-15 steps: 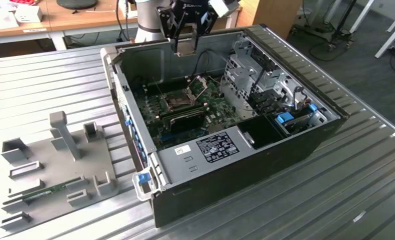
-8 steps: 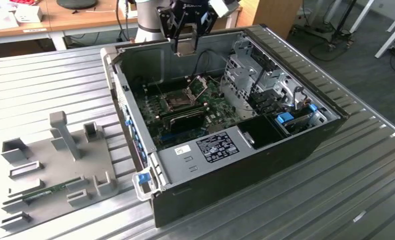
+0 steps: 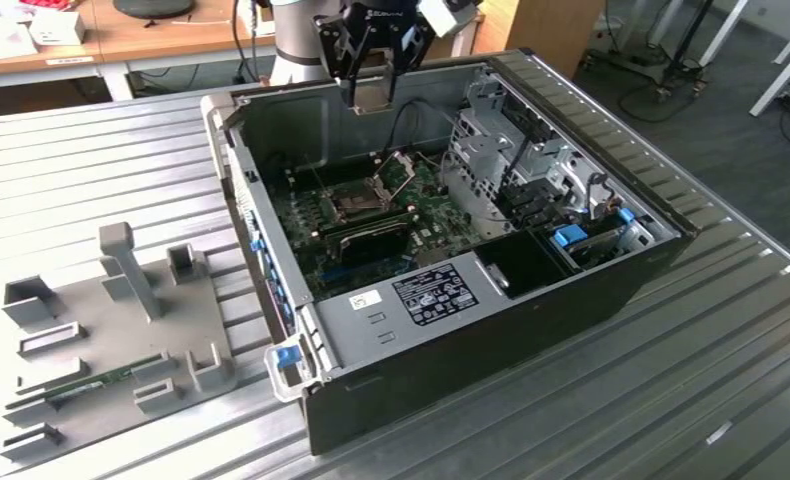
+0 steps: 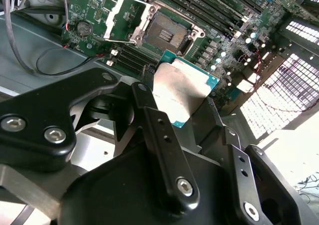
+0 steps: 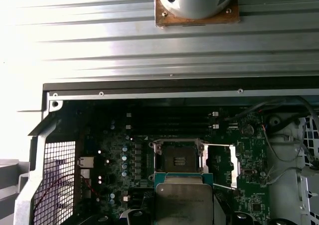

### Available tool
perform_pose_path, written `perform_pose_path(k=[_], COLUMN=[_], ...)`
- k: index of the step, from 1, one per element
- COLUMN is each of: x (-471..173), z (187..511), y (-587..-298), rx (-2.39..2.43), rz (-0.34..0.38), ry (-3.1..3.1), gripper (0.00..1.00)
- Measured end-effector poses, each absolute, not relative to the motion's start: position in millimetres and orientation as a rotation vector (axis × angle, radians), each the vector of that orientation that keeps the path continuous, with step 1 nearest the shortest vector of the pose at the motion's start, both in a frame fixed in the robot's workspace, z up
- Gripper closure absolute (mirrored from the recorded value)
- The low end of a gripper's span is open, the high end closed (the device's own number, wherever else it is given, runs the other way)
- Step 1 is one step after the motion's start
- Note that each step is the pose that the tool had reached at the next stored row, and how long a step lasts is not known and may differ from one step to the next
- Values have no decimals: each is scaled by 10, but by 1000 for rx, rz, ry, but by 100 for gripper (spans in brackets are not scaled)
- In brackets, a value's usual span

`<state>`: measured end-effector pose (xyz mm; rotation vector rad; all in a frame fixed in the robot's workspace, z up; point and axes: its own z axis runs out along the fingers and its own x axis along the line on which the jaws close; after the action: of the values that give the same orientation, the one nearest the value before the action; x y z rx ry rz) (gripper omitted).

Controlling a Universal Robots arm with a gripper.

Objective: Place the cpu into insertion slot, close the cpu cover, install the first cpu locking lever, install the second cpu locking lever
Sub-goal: 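Place the cpu into insertion slot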

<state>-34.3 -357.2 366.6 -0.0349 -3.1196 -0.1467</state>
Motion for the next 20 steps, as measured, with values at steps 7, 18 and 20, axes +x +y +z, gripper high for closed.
perform_pose_path(k=[7, 18, 20], x=[-343, -343, -343], z=[3642, 3614, 3607], y=[-3572, -3572, -3572], rx=[-35, -35, -35], rz=[-147, -149, -149], ry=[-3120, -3120, -3119], gripper=[46, 46, 46])
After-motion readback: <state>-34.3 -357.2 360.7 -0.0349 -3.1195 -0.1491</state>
